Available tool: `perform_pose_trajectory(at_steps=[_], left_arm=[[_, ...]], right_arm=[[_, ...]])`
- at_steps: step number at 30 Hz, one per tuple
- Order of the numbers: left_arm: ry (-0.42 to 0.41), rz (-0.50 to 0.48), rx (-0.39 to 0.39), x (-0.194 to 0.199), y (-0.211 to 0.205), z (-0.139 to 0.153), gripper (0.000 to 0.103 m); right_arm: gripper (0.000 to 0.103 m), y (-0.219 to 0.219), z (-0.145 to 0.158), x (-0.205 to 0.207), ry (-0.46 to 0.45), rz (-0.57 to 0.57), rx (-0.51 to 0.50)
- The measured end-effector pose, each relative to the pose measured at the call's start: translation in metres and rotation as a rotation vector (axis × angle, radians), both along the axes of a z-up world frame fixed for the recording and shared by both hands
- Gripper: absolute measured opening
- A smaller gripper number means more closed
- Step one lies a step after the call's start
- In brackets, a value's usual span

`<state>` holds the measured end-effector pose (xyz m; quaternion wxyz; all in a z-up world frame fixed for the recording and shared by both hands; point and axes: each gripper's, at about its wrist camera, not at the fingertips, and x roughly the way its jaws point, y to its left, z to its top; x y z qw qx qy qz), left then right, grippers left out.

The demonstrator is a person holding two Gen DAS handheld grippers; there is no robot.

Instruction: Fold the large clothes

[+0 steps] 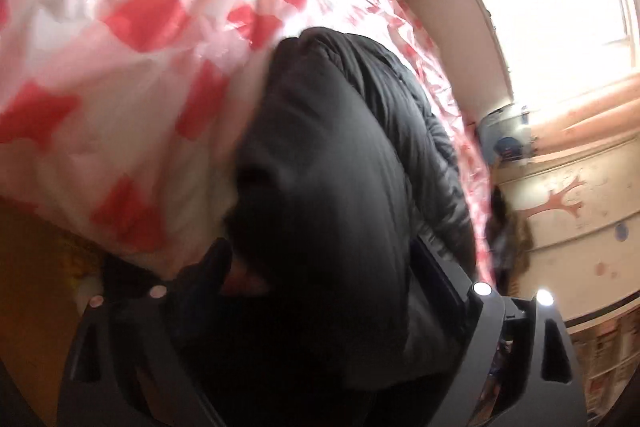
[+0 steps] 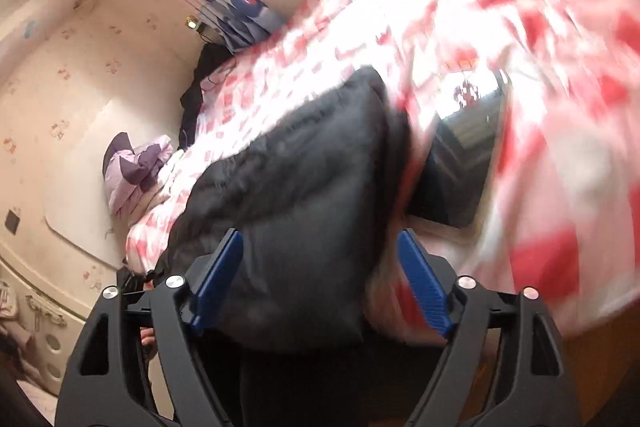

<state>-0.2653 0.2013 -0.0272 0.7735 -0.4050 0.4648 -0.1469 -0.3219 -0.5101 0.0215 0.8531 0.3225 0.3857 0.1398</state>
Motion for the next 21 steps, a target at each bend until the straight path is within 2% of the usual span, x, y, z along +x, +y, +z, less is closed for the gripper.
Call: perform_pose_trajectory(at_steps=[3,5,7,8,10,11,12,13,15,16,18,20,21], left_arm=[[-0.006,-0.007,-0.020,0.014,-0.014,-0.003,0.086],[-0.003,-0.015,-0.007,0.019,-0.026,-0.002,0.086],[-0.010,0.001,0.011,0.024,-0.037,-0.001,0.083],[-0.013,0.009,0.009,0.026,-0.037,-0.002,0.072],[-0.011,0.010,-0.012,0.029,-0.035,-0.012,0.059],[-0.009,0.016,-0.029,0.028,-0.034,-0.015,0.053],[-0.019,0.018,-0.053,0.026,-0.032,-0.016,0.051],[-0.028,0.018,-0.051,0.024,-0.031,-0.014,0.045],[-0.051,-0.009,-0.021,0.020,-0.032,-0.011,0.043],[-0.066,-0.027,-0.010,0.020,-0.032,-0.011,0.043],[-0.069,-0.037,-0.029,0.018,-0.025,-0.016,0.047],[-0.041,0.000,-0.062,0.018,-0.019,-0.024,0.061],[-0.029,0.034,-0.080,0.017,-0.015,-0.027,0.064]], right_arm=[[0.077,0.032,0.025,0.033,-0.068,0.013,-0.198],[0.077,0.068,0.043,0.067,-0.128,0.077,-0.309],[0.084,0.102,0.051,0.100,-0.156,0.130,-0.397],[0.086,0.122,0.048,0.121,-0.146,0.162,-0.449],[0.086,0.155,0.019,0.158,-0.069,0.219,-0.548],[0.088,0.176,-0.020,0.181,0.073,0.295,-0.627],[0.088,0.186,-0.046,0.190,0.137,0.349,-0.643],[0.088,0.186,-0.047,0.188,0.133,0.333,-0.641],[0.088,0.184,-0.031,0.181,0.117,0.266,-0.625],[0.088,0.184,-0.017,0.175,0.072,0.234,-0.605],[0.088,0.200,0.010,0.174,-0.018,0.242,-0.634],[0.088,0.224,0.029,0.191,-0.068,0.267,-0.662],[0.088,0.238,0.030,0.206,-0.061,0.286,-0.661]])
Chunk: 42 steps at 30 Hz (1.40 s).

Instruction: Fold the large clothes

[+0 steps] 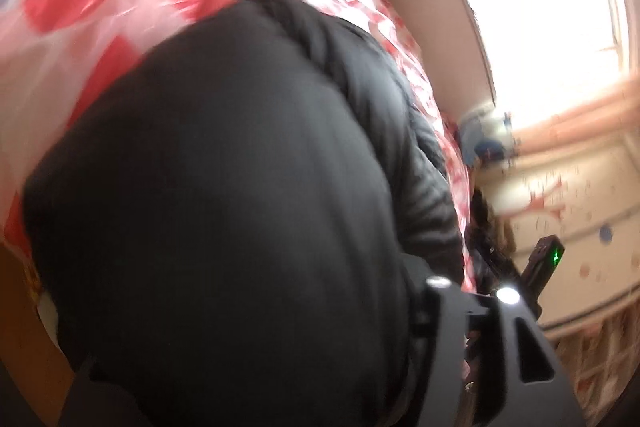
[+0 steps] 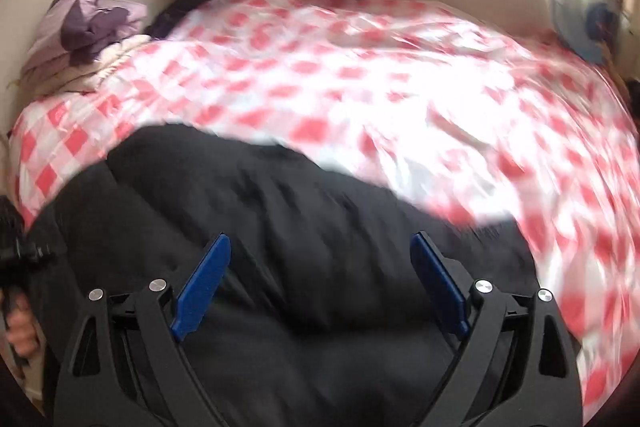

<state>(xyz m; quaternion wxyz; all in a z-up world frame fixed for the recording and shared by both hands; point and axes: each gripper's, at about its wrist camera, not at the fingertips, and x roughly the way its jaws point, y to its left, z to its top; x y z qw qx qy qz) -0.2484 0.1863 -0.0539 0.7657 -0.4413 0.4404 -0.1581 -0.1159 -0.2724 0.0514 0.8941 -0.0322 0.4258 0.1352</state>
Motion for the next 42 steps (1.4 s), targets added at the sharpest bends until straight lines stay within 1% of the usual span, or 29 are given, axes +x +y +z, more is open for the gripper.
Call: perform_pose_trajectory(at_steps=[1,3,4,5,6,7,9,10,12,13,14,15,16,18,20,22,23,24,26,27,28,29,31,33,35,37,39,40,42], left_arm=[[0.003,0.021,-0.010,0.000,0.002,-0.001,0.066],[0.005,0.047,-0.024,0.001,0.002,-0.001,0.066],[0.004,0.058,-0.033,0.002,0.002,-0.001,0.068],[0.005,0.066,-0.036,0.003,-0.002,0.000,0.069],[0.014,0.069,-0.022,0.004,-0.004,0.003,0.069],[0.018,0.059,-0.010,0.006,-0.006,0.005,0.069],[0.020,0.041,0.000,0.007,-0.005,0.007,0.069],[0.023,0.037,-0.006,0.008,-0.004,0.006,0.069],[0.022,0.042,-0.019,0.013,-0.009,0.006,0.069],[0.020,0.045,-0.024,0.013,-0.009,0.005,0.069],[0.017,0.045,-0.027,0.014,-0.010,0.004,0.071],[0.017,0.043,-0.028,0.016,-0.013,0.003,0.072],[0.019,0.052,-0.024,0.015,-0.015,0.004,0.072],[0.018,0.068,-0.009,0.017,-0.020,0.009,0.072],[0.022,0.079,-0.031,0.016,-0.016,0.012,0.072],[0.006,0.092,-0.047,0.015,-0.010,0.014,0.072],[0.003,0.094,-0.046,0.016,-0.009,0.014,0.072],[0.004,0.098,-0.053,0.016,-0.011,0.014,0.072],[-0.007,0.097,-0.060,0.015,-0.015,0.016,0.064],[-0.025,0.095,-0.046,0.014,-0.017,0.020,0.062],[-0.034,0.090,-0.034,0.015,-0.019,0.023,0.061],[-0.033,0.090,-0.032,0.017,-0.019,0.024,0.061],[-0.017,0.096,-0.050,0.022,-0.017,0.023,0.061],[-0.008,0.102,-0.066,0.025,-0.014,0.021,0.061],[-0.002,0.102,-0.066,0.023,-0.012,0.019,0.061],[0.003,0.100,-0.070,0.022,-0.010,0.016,0.061],[0.011,0.100,-0.079,0.021,-0.006,0.012,0.061],[0.014,0.101,-0.078,0.016,-0.003,0.010,0.061],[0.025,0.098,-0.084,0.016,0.002,0.009,0.061]], right_arm=[[0.088,0.012,-0.005,0.015,0.022,0.008,-0.013],[0.088,0.038,-0.038,0.048,0.114,0.025,-0.096],[0.094,0.052,-0.074,0.063,0.216,0.048,-0.179],[0.094,0.055,-0.087,0.066,0.257,0.055,-0.174],[0.094,0.054,-0.087,0.068,0.269,0.047,-0.167],[0.092,0.051,-0.080,0.067,0.271,0.041,-0.161],[0.092,0.044,-0.047,0.043,0.213,0.057,-0.094],[0.092,0.045,-0.036,0.029,0.183,0.079,-0.088],[0.092,0.043,-0.015,-0.017,0.109,0.124,-0.124],[0.092,0.046,-0.019,-0.033,0.109,0.129,-0.145],[0.093,0.050,-0.034,-0.044,0.142,0.147,-0.189],[0.094,0.054,-0.049,-0.051,0.147,0.168,-0.228],[0.094,0.054,-0.053,-0.051,0.133,0.173,-0.241],[0.093,0.049,-0.043,-0.050,0.161,0.139,-0.192],[0.092,0.043,-0.018,-0.066,0.096,0.127,-0.095],[0.093,0.039,-0.006,-0.086,0.041,0.118,-0.070],[0.093,0.044,-0.018,-0.091,0.077,0.137,-0.093],[0.094,0.053,-0.042,-0.093,0.131,0.176,-0.160],[0.094,0.057,-0.052,-0.097,0.110,0.210,-0.223],[0.094,0.054,-0.043,-0.093,0.143,0.206,-0.191],[0.094,0.050,-0.033,-0.091,0.146,0.198,-0.136],[0.094,0.047,-0.012,-0.083,0.100,0.191,-0.075],[0.094,0.048,0.019,-0.057,0.017,0.161,-0.114],[0.094,0.048,0.031,-0.022,-0.011,0.123,-0.135],[0.094,0.048,0.018,0.042,0.050,0.078,-0.162],[0.094,0.047,-0.009,0.085,0.121,0.035,-0.185],[0.096,0.049,-0.067,0.114,0.294,0.032,-0.219],[0.096,0.048,-0.075,0.117,0.312,0.040,-0.198],[0.094,0.045,-0.065,0.114,0.295,0.034,-0.178]])
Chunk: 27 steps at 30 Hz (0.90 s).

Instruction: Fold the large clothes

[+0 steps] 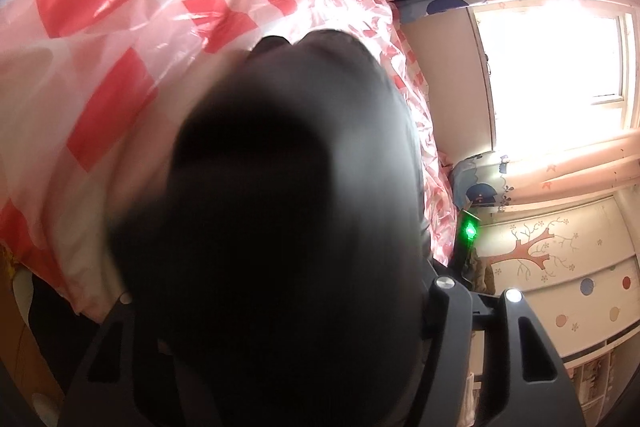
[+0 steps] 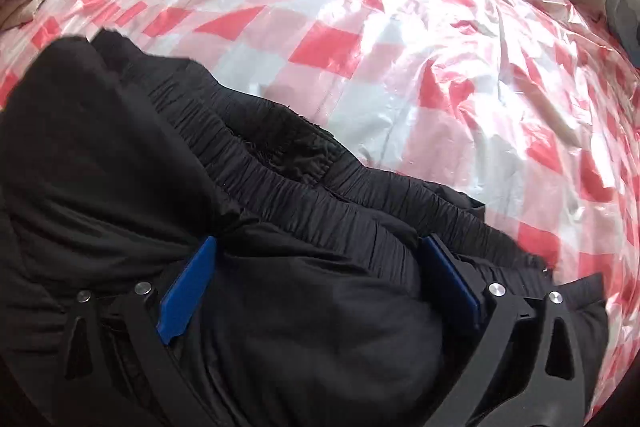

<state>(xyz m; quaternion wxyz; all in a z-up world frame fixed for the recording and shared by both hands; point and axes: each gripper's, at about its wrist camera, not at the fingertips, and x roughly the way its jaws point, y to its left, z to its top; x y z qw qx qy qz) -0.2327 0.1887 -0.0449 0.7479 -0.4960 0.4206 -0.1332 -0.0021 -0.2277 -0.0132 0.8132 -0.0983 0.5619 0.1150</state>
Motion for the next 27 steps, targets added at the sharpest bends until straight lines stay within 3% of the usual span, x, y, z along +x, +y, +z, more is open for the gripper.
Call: perform_pose_trajectory(at_steps=[5,8,10,11,13,15,17,19,21,23,27], left_arm=[[0.002,-0.006,-0.025,0.005,0.003,-0.003,0.061],[-0.027,0.012,-0.022,0.008,-0.003,0.001,0.060],[-0.044,0.018,-0.019,0.005,-0.011,0.008,0.054],[-0.062,0.010,-0.005,0.002,-0.015,0.016,0.053],[-0.080,0.005,0.023,-0.001,-0.015,0.029,0.053],[-0.065,0.012,0.039,0.003,-0.010,0.028,0.053],[-0.036,0.028,0.031,0.010,-0.006,0.019,0.053],[-0.034,0.038,-0.006,0.009,-0.009,0.015,0.049],[-0.082,0.028,0.046,0.003,-0.016,0.027,0.046],[-0.105,0.011,0.081,0.000,-0.019,0.033,0.042],[-0.172,-0.034,0.150,-0.001,-0.035,0.056,0.036]], right_arm=[[0.094,0.000,0.057,-0.096,-0.168,0.115,0.064],[0.095,0.018,0.036,-0.146,-0.153,0.180,-0.021],[0.094,0.023,0.028,-0.153,-0.169,0.185,-0.046],[0.092,0.020,0.033,-0.152,-0.147,0.148,-0.029],[0.092,0.012,0.056,-0.168,-0.213,0.122,0.065],[0.092,0.013,0.068,-0.185,-0.256,0.119,0.086],[0.095,0.029,0.038,-0.189,-0.178,0.177,0.016],[0.096,0.033,0.024,-0.194,-0.224,0.198,-0.029],[0.095,0.030,0.034,-0.194,-0.205,0.161,-0.004],[0.095,0.029,0.049,-0.207,-0.280,0.148,0.014],[0.095,0.040,0.033,-0.212,-0.243,0.186,-0.017]])
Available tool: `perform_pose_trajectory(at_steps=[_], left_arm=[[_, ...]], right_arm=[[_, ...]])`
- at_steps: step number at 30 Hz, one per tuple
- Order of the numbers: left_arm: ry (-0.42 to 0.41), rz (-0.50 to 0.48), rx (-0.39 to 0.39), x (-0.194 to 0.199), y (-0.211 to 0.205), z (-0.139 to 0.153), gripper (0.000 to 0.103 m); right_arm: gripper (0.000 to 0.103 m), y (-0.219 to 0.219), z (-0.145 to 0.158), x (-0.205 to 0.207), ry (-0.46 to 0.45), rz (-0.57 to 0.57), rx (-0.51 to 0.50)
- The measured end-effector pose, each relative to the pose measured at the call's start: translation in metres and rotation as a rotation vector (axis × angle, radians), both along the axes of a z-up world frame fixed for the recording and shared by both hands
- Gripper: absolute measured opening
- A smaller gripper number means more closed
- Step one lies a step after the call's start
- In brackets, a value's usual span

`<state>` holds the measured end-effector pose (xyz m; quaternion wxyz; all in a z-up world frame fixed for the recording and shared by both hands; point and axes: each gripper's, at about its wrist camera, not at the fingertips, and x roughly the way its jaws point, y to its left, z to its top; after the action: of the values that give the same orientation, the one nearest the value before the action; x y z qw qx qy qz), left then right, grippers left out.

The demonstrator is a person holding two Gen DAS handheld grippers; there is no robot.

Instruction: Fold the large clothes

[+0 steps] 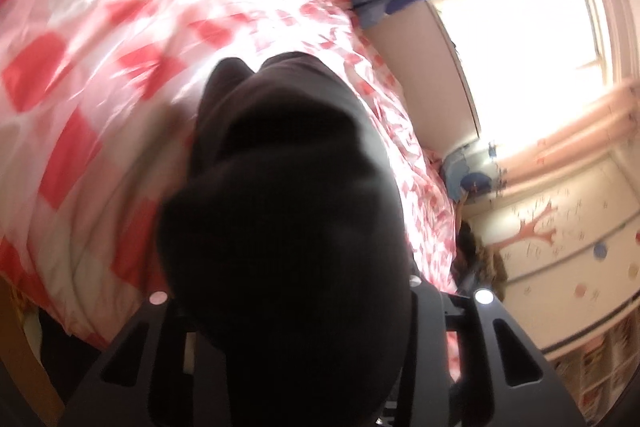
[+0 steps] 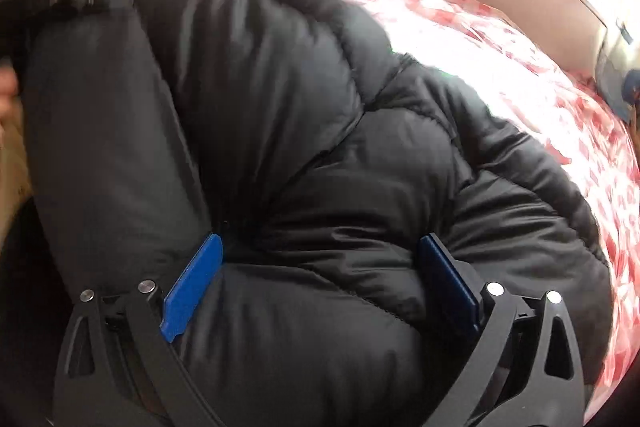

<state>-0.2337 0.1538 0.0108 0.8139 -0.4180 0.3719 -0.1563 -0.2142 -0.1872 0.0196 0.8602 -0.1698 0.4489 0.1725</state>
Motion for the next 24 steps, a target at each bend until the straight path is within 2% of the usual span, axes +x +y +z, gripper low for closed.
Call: perform_pose_trajectory(at_steps=[1,3,4,5,7,10,12,15,17,18,20,21,22,24], left_arm=[[-0.028,-0.011,0.032,-0.003,-0.005,0.008,0.035],[-0.077,-0.034,0.080,-0.008,-0.013,0.021,0.034],[-0.102,-0.050,0.110,-0.008,-0.019,0.028,0.033],[-0.119,-0.062,0.125,-0.009,-0.024,0.034,0.033],[-0.162,-0.122,0.198,-0.013,-0.049,0.048,0.033],[-0.260,-0.193,0.325,-0.025,-0.086,0.075,0.031],[-0.306,-0.236,0.396,-0.031,-0.105,0.089,0.031],[-0.361,-0.318,0.512,-0.038,-0.142,0.107,0.031],[-0.406,-0.399,0.584,-0.042,-0.182,0.117,0.031],[-0.425,-0.444,0.614,-0.043,-0.202,0.121,0.031],[-0.466,-0.558,0.677,-0.055,-0.252,0.118,0.031],[-0.484,-0.622,0.708,-0.058,-0.282,0.112,0.031],[-0.492,-0.693,0.734,-0.061,-0.313,0.102,0.031],[-0.492,-0.809,0.777,-0.066,-0.362,0.078,0.031]], right_arm=[[0.095,-0.002,0.005,0.002,0.013,-0.016,0.021],[0.095,-0.010,0.027,-0.001,-0.050,-0.046,0.111],[0.095,-0.010,0.027,0.006,-0.051,-0.041,0.114],[0.096,-0.002,0.017,0.009,-0.006,-0.013,0.088],[0.097,0.009,-0.006,0.012,-0.018,0.015,0.012],[0.097,0.004,-0.002,0.021,0.044,-0.005,0.075],[0.095,-0.015,0.021,0.019,0.059,-0.012,0.255],[0.095,-0.068,0.057,0.009,0.054,-0.009,0.664],[0.095,-0.124,0.075,0.007,0.044,-0.042,0.958],[0.095,-0.153,0.083,0.008,0.031,-0.070,1.060],[0.095,-0.203,0.100,0.001,0.001,-0.121,1.197],[0.095,-0.224,0.107,0.000,-0.028,-0.147,1.230],[0.096,-0.244,0.119,-0.003,-0.064,-0.182,1.235],[0.096,-0.265,0.154,-0.011,-0.131,-0.223,1.132]])
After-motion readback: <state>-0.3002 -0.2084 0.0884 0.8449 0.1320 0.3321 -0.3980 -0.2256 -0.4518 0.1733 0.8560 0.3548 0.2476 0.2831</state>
